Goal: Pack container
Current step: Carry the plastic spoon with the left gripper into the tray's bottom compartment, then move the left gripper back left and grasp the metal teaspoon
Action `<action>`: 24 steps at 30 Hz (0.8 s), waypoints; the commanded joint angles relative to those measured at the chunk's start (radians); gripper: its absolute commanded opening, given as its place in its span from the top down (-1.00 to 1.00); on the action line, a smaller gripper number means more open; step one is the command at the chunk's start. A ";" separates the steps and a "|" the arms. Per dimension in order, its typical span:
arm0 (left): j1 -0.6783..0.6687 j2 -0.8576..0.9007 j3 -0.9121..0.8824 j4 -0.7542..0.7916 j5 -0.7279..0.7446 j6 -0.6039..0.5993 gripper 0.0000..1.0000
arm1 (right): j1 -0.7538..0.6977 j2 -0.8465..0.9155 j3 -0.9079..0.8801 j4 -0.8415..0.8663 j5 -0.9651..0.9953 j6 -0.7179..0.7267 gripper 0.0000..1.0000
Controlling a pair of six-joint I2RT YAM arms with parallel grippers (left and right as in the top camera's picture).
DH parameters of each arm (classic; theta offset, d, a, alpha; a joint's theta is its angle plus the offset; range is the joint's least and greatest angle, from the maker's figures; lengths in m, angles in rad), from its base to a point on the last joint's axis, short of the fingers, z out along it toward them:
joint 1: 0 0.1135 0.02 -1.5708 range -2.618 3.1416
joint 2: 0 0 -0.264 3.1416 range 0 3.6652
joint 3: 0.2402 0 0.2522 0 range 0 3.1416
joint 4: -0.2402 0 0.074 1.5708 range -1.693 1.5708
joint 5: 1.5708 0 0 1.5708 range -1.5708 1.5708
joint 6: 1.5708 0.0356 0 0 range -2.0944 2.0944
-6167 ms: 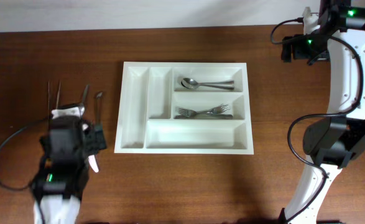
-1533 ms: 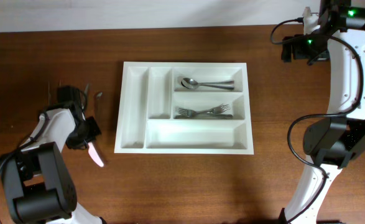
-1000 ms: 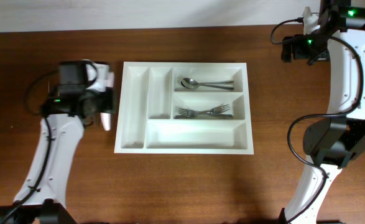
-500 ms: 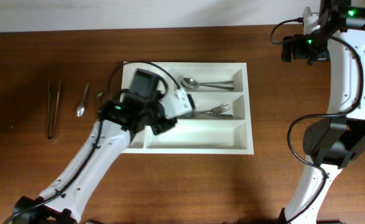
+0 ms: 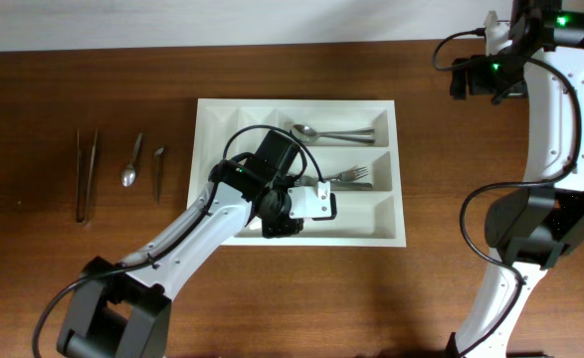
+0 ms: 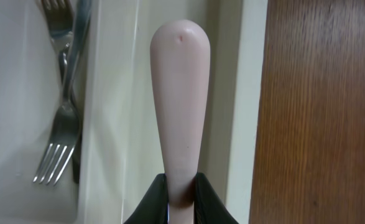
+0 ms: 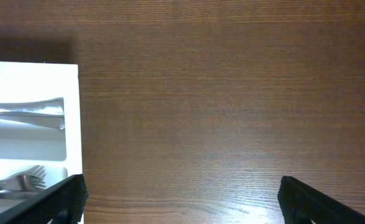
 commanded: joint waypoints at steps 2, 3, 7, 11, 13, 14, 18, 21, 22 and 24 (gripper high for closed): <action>-0.001 -0.003 0.014 0.014 -0.029 -0.014 -0.24 | -0.003 -0.010 0.010 0.000 0.005 0.005 -0.98; -0.001 -0.006 0.021 0.014 -0.056 -0.034 -0.29 | -0.003 -0.010 0.010 0.000 0.005 0.005 -0.98; 0.001 -0.033 0.064 0.013 -0.173 -0.133 -0.33 | -0.003 -0.010 0.010 0.000 0.005 0.005 -0.98; 0.043 -0.077 0.150 0.013 -0.282 -0.275 -0.61 | -0.003 -0.010 0.010 0.000 0.005 0.005 -0.98; 0.090 -0.096 0.203 0.013 -0.322 -0.384 -0.61 | -0.003 -0.010 0.010 0.000 0.005 0.005 -0.98; 0.113 -0.101 0.220 0.013 -0.336 -0.431 -0.61 | -0.003 -0.010 0.010 0.000 0.005 0.005 -0.98; 0.265 -0.107 0.280 -0.011 -0.412 -0.718 -0.61 | -0.003 -0.010 0.010 0.000 0.005 0.005 -0.98; 0.397 -0.106 0.280 -0.048 -0.412 -0.841 -0.58 | -0.003 -0.010 0.010 0.000 0.005 0.005 -0.98; 0.464 -0.103 0.280 -0.068 -0.412 -0.878 -0.52 | -0.003 -0.010 0.010 0.000 0.005 0.005 -0.98; 0.534 -0.101 0.280 -0.077 -0.394 -0.888 -0.31 | -0.003 -0.010 0.010 0.000 0.005 0.005 -0.98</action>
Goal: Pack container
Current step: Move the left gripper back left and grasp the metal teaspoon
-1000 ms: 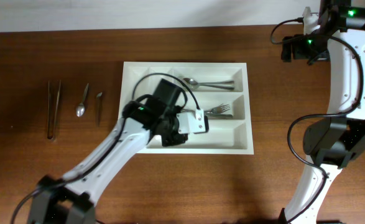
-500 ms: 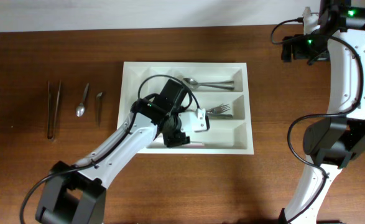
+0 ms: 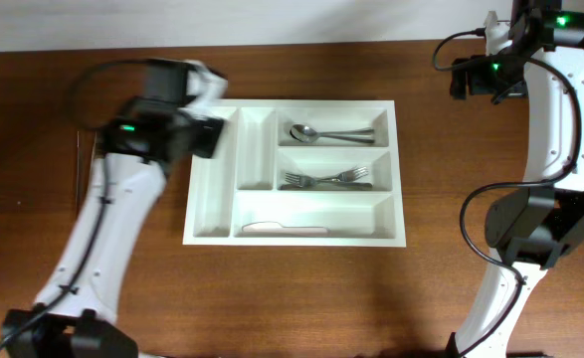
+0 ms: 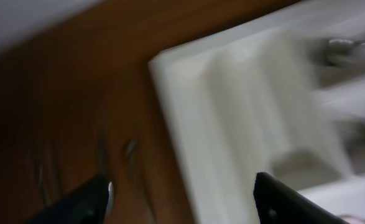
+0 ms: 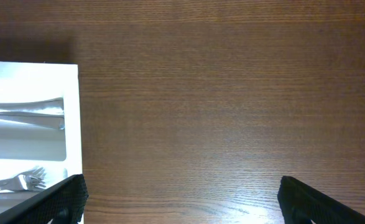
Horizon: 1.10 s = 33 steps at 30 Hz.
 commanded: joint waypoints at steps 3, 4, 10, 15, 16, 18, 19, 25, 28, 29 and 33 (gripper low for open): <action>0.182 0.008 0.002 -0.013 0.014 -0.161 -0.26 | -0.003 -0.010 0.010 0.000 0.005 0.005 -0.98; 0.200 0.014 0.002 -0.011 0.014 -0.161 -0.26 | -0.003 -0.010 0.010 0.000 0.005 0.005 -0.98; 0.260 0.123 0.002 0.000 0.014 -0.161 -0.27 | -0.003 -0.010 0.010 0.000 0.005 0.005 -0.98; 0.267 0.238 0.002 0.009 0.014 -0.161 -0.28 | -0.003 -0.010 0.010 0.000 0.005 0.005 -0.98; 0.267 0.264 0.002 0.013 0.014 -0.161 -0.27 | -0.003 -0.010 0.010 0.000 0.005 0.005 -0.98; 0.267 0.306 0.002 0.018 0.015 -0.161 -0.28 | -0.003 -0.010 0.010 0.000 0.005 0.005 -0.98; 0.267 0.326 0.002 0.021 0.020 -0.161 -0.28 | -0.003 -0.010 0.010 0.000 0.005 0.005 -0.98; 0.267 0.433 0.002 0.064 0.087 -0.161 -0.29 | -0.003 -0.010 0.010 0.000 0.005 0.005 -0.98; 0.267 0.462 0.002 0.083 0.091 -0.161 -0.27 | -0.003 -0.010 0.010 0.000 0.005 0.005 -0.98; 0.267 0.467 0.002 0.088 0.091 -0.161 -0.26 | -0.003 -0.010 0.010 0.000 0.005 0.005 -0.98; 0.267 0.498 0.002 0.096 0.090 -0.161 -0.11 | -0.003 -0.010 0.010 0.000 0.005 0.005 -0.98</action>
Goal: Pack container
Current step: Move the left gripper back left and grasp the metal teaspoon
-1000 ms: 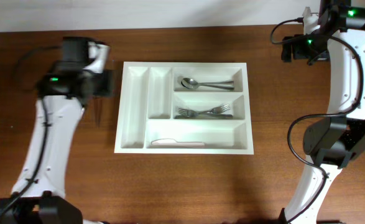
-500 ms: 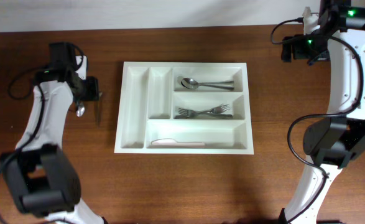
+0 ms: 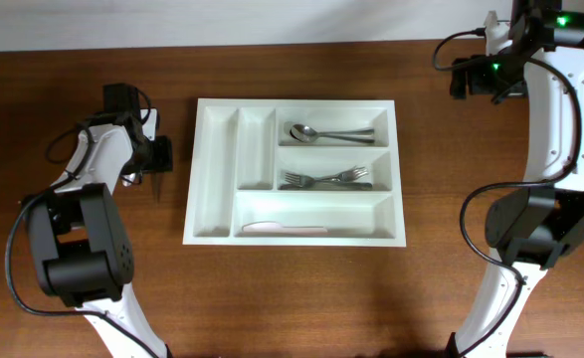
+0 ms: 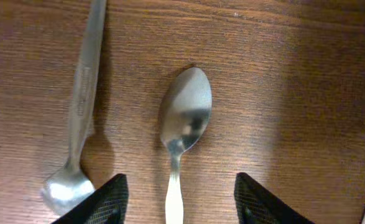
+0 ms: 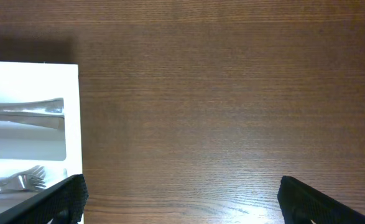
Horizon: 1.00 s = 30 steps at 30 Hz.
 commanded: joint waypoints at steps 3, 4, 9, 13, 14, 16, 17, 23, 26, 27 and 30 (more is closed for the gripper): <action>0.005 0.064 0.002 0.006 0.020 -0.002 -0.11 | -0.003 -0.010 0.010 0.000 0.005 0.005 -0.98; 0.005 0.070 0.002 0.005 0.020 -0.002 -0.11 | -0.003 -0.010 0.010 0.000 0.005 0.005 -0.98; 0.005 0.101 0.002 0.005 0.019 -0.002 -0.09 | -0.003 -0.010 0.010 0.000 0.005 0.005 -0.98; 0.005 0.109 0.002 0.005 0.020 -0.002 0.70 | -0.003 -0.010 0.010 0.000 0.005 0.005 -0.98; 0.005 0.109 0.002 0.006 0.020 -0.002 0.92 | -0.003 -0.010 0.010 0.000 0.005 0.005 -0.98; 0.005 0.108 0.003 0.008 0.020 -0.002 0.96 | -0.003 -0.010 0.010 0.000 0.005 0.005 -0.97; 0.005 0.108 0.004 0.008 0.019 -0.002 0.96 | -0.003 -0.010 0.010 0.000 0.005 0.005 -0.98; 0.005 0.097 0.085 -0.062 0.019 -0.002 0.96 | -0.003 -0.010 0.010 0.000 0.005 0.005 -0.98; 0.001 0.081 0.165 -0.120 0.019 -0.002 0.96 | -0.003 -0.010 0.010 0.000 0.005 0.005 -0.98; -0.002 0.073 0.193 -0.139 0.020 -0.002 0.96 | -0.003 -0.010 0.010 0.000 0.005 0.005 -0.98; -0.014 0.043 0.271 -0.187 0.020 -0.002 0.96 | -0.003 -0.010 0.010 0.000 0.005 0.005 -0.98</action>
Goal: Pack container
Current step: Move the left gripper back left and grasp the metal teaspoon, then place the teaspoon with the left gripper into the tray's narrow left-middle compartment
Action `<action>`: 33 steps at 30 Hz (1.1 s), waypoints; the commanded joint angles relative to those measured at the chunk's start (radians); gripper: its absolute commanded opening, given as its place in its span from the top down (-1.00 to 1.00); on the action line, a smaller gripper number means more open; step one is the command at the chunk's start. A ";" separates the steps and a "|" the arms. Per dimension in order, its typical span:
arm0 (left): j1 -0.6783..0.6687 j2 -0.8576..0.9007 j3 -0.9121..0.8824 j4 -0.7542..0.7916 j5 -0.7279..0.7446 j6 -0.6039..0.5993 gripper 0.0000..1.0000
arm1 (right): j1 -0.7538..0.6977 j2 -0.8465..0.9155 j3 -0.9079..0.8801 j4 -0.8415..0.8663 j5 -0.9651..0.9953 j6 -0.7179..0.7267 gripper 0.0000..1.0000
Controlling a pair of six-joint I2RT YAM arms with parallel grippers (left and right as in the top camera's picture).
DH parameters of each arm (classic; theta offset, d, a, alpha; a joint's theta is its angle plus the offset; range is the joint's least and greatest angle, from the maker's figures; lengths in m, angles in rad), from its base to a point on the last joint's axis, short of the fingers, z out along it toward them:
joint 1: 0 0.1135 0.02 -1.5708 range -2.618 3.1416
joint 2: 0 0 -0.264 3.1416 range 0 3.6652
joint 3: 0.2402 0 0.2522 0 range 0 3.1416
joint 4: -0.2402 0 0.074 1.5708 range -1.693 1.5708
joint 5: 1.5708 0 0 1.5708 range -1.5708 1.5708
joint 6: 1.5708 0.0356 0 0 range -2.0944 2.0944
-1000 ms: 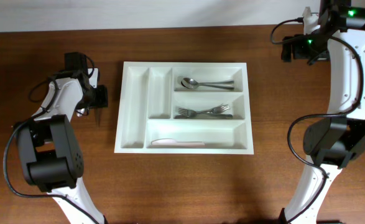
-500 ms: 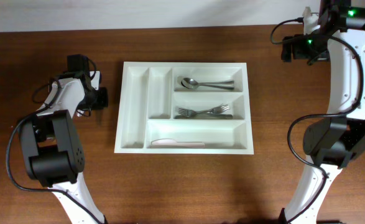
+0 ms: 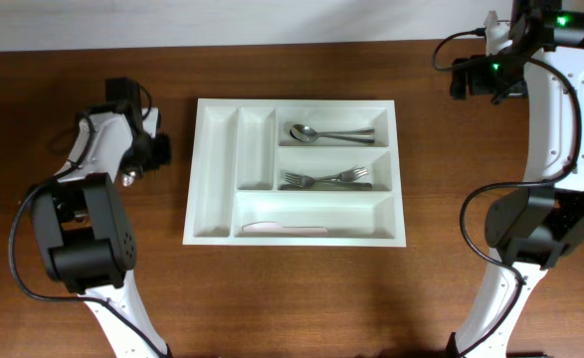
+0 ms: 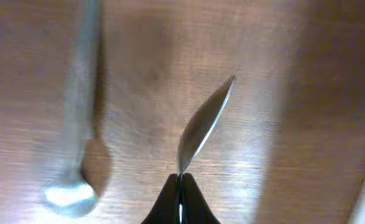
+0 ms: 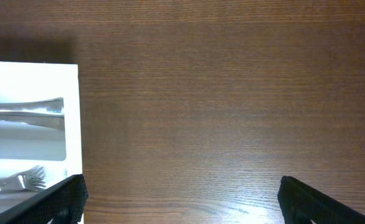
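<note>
My left gripper (image 4: 181, 199) is shut on the handle of a small steel spoon (image 4: 204, 127). The spoon's bowl is tipped on edge over the wood. In the overhead view the left gripper (image 3: 152, 151) is just left of the white cutlery tray (image 3: 214, 179). The tray holds a spoon (image 3: 316, 132), forks (image 3: 326, 179) and a pale-handled knife (image 3: 282, 229). A second spoon (image 4: 76, 124) lies beside the held one, and the overhead view shows its bowl (image 3: 127, 177). My right gripper (image 5: 182, 202) hangs open over bare wood at the far right.
The tray's two narrow left compartments (image 3: 254, 149) hold nothing. The tray's right corner (image 5: 30, 112) shows at the left of the right wrist view. My left arm's base (image 3: 73, 234) stands close behind the loose spoons.
My left gripper was open with its fingers on either side of the small spoon's handle. It is now shut on that handle, and the spoon's bowl has turned on edge. The right arm is unchanged.
First my left gripper was shut on the pale knife handle inside the tray's front compartment. Then the knife lay in the tray and the gripper was open at the tray's left corner. Then it stood open over the small spoon, and now it grips that spoon.
</note>
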 commanded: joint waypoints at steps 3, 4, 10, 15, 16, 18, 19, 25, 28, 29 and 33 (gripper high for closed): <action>-0.041 -0.075 0.161 -0.063 0.011 -0.024 0.96 | -0.003 -0.010 0.010 0.001 0.005 0.005 -0.98; -0.052 -0.088 0.178 -0.077 0.011 -0.043 0.96 | -0.003 -0.010 0.010 0.001 0.005 0.005 -0.98; -0.165 -0.152 0.195 -0.094 0.020 -0.128 0.96 | -0.003 -0.010 0.010 0.001 0.005 0.005 -0.97; -0.274 -0.152 0.194 -0.093 0.023 -0.158 0.96 | -0.003 -0.010 0.010 0.001 0.005 0.005 -0.98; -0.291 -0.152 0.194 -0.093 0.022 -0.171 0.96 | -0.003 -0.010 0.010 0.001 0.005 0.005 -0.98; -0.322 -0.150 0.194 -0.093 0.022 -0.199 0.96 | -0.003 -0.010 0.010 0.001 0.005 0.005 -0.98; -0.333 -0.148 0.194 -0.093 0.023 -0.211 0.96 | -0.003 -0.010 0.010 0.001 0.005 0.005 -0.98; -0.381 -0.107 0.194 -0.097 0.028 -0.276 0.96 | -0.003 -0.010 0.010 0.001 0.005 0.005 -0.98; -0.401 -0.084 0.189 -0.097 0.042 -0.276 0.96 | -0.003 -0.010 0.010 0.001 0.005 0.005 -0.98; -0.407 -0.076 0.188 -0.097 0.042 -0.276 0.96 | -0.003 -0.010 0.010 0.001 0.005 0.005 -0.98; -0.430 -0.027 0.188 -0.096 0.041 -0.276 0.96 | -0.003 -0.010 0.010 0.001 0.005 0.005 -0.98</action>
